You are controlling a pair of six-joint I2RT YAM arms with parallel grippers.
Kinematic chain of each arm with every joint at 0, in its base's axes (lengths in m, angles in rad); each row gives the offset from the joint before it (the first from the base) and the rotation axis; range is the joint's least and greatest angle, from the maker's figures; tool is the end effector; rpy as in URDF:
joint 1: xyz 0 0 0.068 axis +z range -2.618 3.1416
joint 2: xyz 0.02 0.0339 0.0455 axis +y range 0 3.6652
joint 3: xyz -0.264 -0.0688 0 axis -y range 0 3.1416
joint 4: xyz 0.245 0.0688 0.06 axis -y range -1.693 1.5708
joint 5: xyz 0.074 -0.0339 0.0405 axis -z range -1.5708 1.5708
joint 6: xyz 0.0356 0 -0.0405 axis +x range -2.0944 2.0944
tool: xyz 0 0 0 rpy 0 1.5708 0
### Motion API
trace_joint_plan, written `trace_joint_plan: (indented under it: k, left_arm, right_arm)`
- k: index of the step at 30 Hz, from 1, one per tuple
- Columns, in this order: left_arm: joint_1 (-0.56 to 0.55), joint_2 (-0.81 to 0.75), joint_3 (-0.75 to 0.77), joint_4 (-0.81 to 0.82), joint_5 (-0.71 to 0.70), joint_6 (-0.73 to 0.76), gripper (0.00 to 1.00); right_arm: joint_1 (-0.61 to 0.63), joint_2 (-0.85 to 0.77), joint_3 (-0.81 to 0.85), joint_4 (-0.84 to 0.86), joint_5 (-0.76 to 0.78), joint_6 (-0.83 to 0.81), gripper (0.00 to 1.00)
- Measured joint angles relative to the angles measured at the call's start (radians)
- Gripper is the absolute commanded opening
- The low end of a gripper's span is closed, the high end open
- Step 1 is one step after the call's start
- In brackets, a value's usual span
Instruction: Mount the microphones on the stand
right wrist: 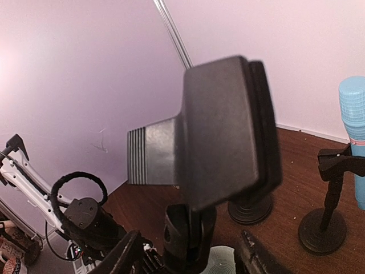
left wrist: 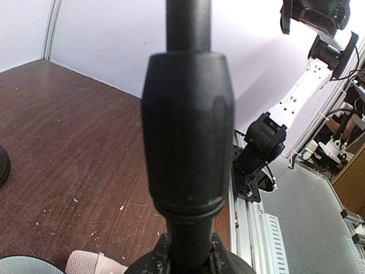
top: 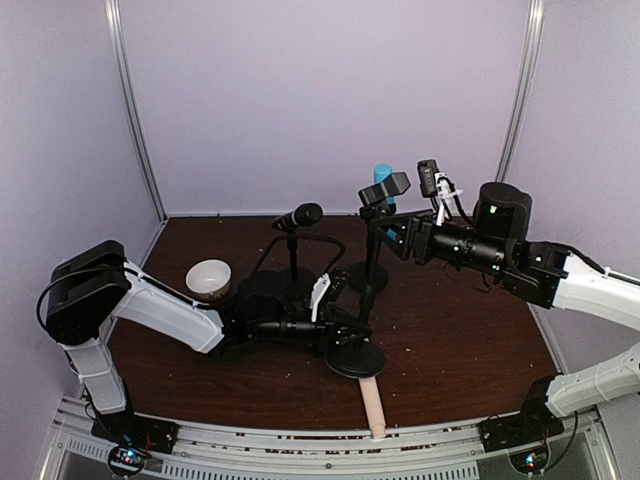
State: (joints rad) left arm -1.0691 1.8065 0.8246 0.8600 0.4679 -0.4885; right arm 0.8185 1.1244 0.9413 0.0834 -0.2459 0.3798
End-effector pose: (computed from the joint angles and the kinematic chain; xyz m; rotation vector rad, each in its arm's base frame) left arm 0.1651 -0.3344 0.1869 0.9273 1.7048 -1.5025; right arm 0.1753 0.2000 0.3552 -0.5818 1.6947 1.0905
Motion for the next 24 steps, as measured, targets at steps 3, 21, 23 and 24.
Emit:
trace_joint_plan:
  k: [3,21,23,24]
  left_arm:
    - [0.000,0.000,0.000,-0.001,0.000,0.000,0.00]
    - [-0.008,0.000,-0.003,-0.071,-0.001,0.000,0.00]
    - [-0.008,0.000,-0.010,-0.076,0.006,-0.001,0.00]
    - [-0.009,0.000,-0.013,-0.077,0.011,-0.002,0.00]
  right_arm:
    - [0.000,-0.006,-0.010,0.029,0.000,0.015,0.44]
    - [-0.007,-0.042,-0.198,0.235,-0.018,0.126,0.14]
    - [-0.008,-0.047,-0.241,0.287,-0.019,0.150,0.14]
    - [-0.008,-0.050,-0.257,0.305,-0.023,0.160,0.15]
